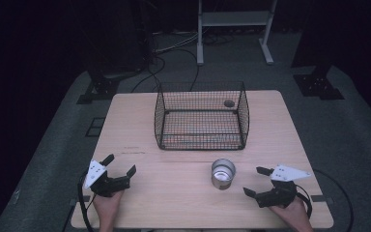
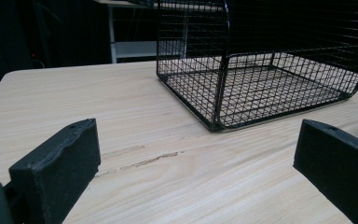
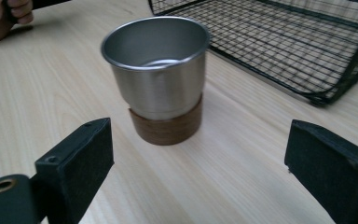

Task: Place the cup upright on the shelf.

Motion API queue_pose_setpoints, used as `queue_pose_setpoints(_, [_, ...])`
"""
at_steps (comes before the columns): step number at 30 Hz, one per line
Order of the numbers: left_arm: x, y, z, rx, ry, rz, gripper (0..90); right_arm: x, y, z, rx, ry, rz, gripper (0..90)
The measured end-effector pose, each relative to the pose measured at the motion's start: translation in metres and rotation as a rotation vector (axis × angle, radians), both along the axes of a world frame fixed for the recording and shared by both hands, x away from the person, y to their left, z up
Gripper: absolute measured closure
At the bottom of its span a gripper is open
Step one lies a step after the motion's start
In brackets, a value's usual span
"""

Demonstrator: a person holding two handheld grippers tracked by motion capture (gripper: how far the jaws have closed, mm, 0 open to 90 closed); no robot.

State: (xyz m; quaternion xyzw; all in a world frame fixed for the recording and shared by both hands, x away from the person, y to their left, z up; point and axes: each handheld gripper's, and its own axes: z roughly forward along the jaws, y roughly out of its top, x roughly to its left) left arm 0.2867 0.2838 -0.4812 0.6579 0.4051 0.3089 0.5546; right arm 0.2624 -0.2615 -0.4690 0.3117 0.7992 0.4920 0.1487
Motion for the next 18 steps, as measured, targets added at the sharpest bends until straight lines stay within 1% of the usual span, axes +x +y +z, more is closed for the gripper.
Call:
queue_pose_setpoints(2, [0.000, 0.000, 0.000, -0.004, 0.000, -0.002, 0.0, 0.000, 0.003, 0.001, -0.005, 0.006, 0.008, 6.7])
queue_pose_setpoints(3, [0.000, 0.000, 0.000, -0.004, 0.000, -0.003, 0.0, 0.001, 0.008, 0.002, -0.001, 0.008, 0.027, 6.6])
queue_pose_setpoints(4, [0.000, 0.000, 0.000, -0.004, 0.000, -0.003, 0.0, 0.001, 0.008, 0.002, -0.001, 0.008, 0.027, 6.6])
queue_pose_setpoints(5, [0.000, 0.000, 0.000, -0.004, -0.001, -0.003, 0.0, 0.002, 0.015, 0.003, -0.007, 0.002, 0.042, 6.3])
queue_pose_setpoints(9, [0.000, 0.000, 0.000, -0.001, -0.003, -0.003, 0.0, 0.004, 0.025, 0.005, -0.015, 0.003, 0.069, 6.3])
queue_pose_setpoints(11, [0.000, 0.000, 0.000, -0.002, -0.003, -0.004, 0.0, 0.005, 0.029, 0.006, -0.019, 0.011, 0.082, 6.1])
queue_pose_setpoints(17, [0.000, 0.000, 0.000, -0.003, -0.003, -0.004, 0.0, 0.011, 0.038, 0.009, -0.037, 0.015, 0.100, 5.2])
queue_pose_setpoints(18, [0.000, 0.000, 0.000, -0.004, -0.004, -0.002, 0.0, 0.014, 0.041, 0.010, -0.051, 0.018, 0.101, 4.1])
